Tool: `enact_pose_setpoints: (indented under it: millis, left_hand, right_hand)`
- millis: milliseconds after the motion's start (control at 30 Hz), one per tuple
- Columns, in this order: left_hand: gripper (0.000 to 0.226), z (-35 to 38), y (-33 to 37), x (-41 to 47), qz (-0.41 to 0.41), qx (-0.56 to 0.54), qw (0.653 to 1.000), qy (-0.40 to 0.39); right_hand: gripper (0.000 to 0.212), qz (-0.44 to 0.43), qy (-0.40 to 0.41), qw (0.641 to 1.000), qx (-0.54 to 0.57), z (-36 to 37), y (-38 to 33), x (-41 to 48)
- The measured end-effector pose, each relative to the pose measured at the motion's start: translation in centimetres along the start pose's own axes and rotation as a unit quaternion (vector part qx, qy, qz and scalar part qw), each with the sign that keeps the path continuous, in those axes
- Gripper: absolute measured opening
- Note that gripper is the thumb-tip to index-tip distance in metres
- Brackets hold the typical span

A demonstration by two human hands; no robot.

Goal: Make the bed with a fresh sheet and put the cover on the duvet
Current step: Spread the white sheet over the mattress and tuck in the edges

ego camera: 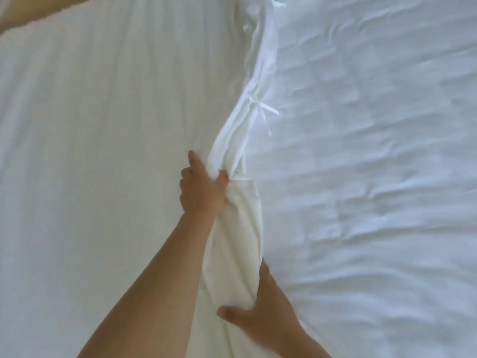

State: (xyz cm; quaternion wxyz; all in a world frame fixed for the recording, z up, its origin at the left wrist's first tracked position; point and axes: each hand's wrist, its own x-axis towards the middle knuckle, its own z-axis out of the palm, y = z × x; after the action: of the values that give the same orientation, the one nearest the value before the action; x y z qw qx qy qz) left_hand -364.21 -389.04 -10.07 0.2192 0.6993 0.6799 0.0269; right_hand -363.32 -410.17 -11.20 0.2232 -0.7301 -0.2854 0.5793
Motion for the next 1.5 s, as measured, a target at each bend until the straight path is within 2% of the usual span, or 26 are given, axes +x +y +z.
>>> enact_pose_setpoints:
  millis: [67,133,200,267,333,400,467,500,567,633,667,767,833,900,1000,1067,1133,1200,1267,1300,1333,1400,1467,1500]
  left_hand:
    - [0.112,1.1,-2.0,-4.4,0.018,0.002,0.997,-0.076]
    - [0.121,2.1,-4.5,-9.4,0.054,0.058,0.986,-0.146]
    - [0.11,2.2,-7.3,-11.3,0.093,0.095,0.981,-0.138]
    - [0.097,0.9,-9.2,-10.3,0.122,0.058,0.982,-0.133]
    - [0.089,-0.8,-11.0,-8.1,0.132,0.018,0.981,-0.138]
    - [0.083,-3.2,-13.9,-6.2,0.123,0.011,0.988,-0.097]
    - [0.086,-5.3,-17.2,-5.7,0.07,0.015,0.996,-0.052]
    - [0.095,-5.6,-18.4,-6.3,0.021,0.011,0.998,-0.055]
    - [0.12,-4.7,-19.1,-9.6,-0.05,0.004,0.992,-0.113]
    - [0.131,-2.8,-19.1,-15.2,-0.035,0.028,0.982,-0.183]
    - [0.131,-2.0,-19.4,-17.4,-0.025,0.038,0.981,-0.189]
    - [0.123,-1.4,-19.9,-19.2,-0.038,0.029,0.985,-0.168]
    - [0.117,-1.8,-20.1,-18.0,-0.032,0.015,0.985,-0.171]
    - [0.109,-2.8,-20.8,-17.0,0.012,0.03,0.984,-0.177]
    - [0.101,-6.2,-24.9,-14.9,0.065,0.118,0.983,-0.123]
    - [0.101,-9.6,-28.8,-12.1,0.078,0.186,0.978,-0.057]
    - [0.104,-12.4,-32.3,-9.6,0.071,0.213,0.975,0.006]
    - [0.114,-12.8,-34.2,-9.1,0.03,0.161,0.986,-0.018]
    - [0.127,-11.0,-35.4,-11.6,-0.003,0.094,0.99,-0.101]
    - [0.131,-9.9,-35.8,-13.3,-0.001,0.084,0.987,-0.135]
    - [0.131,-9.1,-36.3,-14.8,0.01,0.088,0.984,-0.153]
    - [0.124,-8.5,-37.9,-15.7,0.045,0.094,0.985,-0.141]
    - [0.114,-9.9,-39.9,-14.2,0.077,0.071,0.987,-0.123]
    - [0.111,-10.9,-41.3,-12.9,0.095,0.064,0.987,-0.114]
  right_hand:
    - [0.115,-0.011,0.055,0.998,-0.006,3.4,-0.7,-0.5]
    - [0.101,-0.013,0.117,0.993,-0.014,4.8,-0.4,-1.2]
    - [0.097,0.015,0.142,0.987,-0.074,5.0,0.7,-2.6]
    - [0.095,0.074,0.138,0.963,-0.22,5.0,2.3,-4.8]
    - [0.091,0.126,0.126,0.948,-0.264,5.7,3.9,-7.3]
    - [0.089,0.127,0.088,0.969,-0.193,8.5,4.2,-8.9]
    - [0.09,0.109,0.017,0.986,-0.127,13.1,3.0,-9.3]
    - [0.09,0.092,-0.001,0.988,-0.126,15.8,2.4,-9.4]
    - [0.083,0.059,0.018,0.989,-0.131,19.6,1.3,-9.8]
    - [0.083,0.063,0.053,0.992,-0.091,20.2,2.3,-10.5]
    - [0.086,0.065,0.071,0.992,-0.08,19.5,3.4,-11.1]
    - [0.105,0.092,0.123,0.971,-0.182,17.3,6.7,-12.8]
    - [0.111,0.124,0.111,0.971,-0.173,17.6,7.1,-13.4]
    - [0.113,0.134,0.078,0.983,-0.1,19.5,6.1,-13.3]
    - [0.11,0.092,0.016,0.994,-0.054,24.8,3.5,-12.3]
    - [0.1,0.046,-0.024,0.999,0.004,29.1,1.0,-11.6]
    - [0.097,0.038,-0.045,0.996,0.067,32.2,-1.5,-10.8]
    - [0.106,0.042,0.024,0.999,0.023,33.6,-2.5,-9.8]
    - [0.12,0.068,0.134,0.987,-0.049,34.3,-2.0,-9.8]
    - [0.124,0.083,0.162,0.982,-0.04,34.9,-1.7,-10.1]
    - [0.128,0.1,0.161,0.982,-0.014,36.0,-2.0,-10.5]
    - [0.132,0.126,0.128,0.983,0.029,39.4,-3.5,-10.8]
    - [0.123,0.125,0.111,0.985,0.032,42.7,-5.2,-10.0]
    - [0.111,0.113,0.106,0.987,0.044,43.9,-6.2,-9.2]
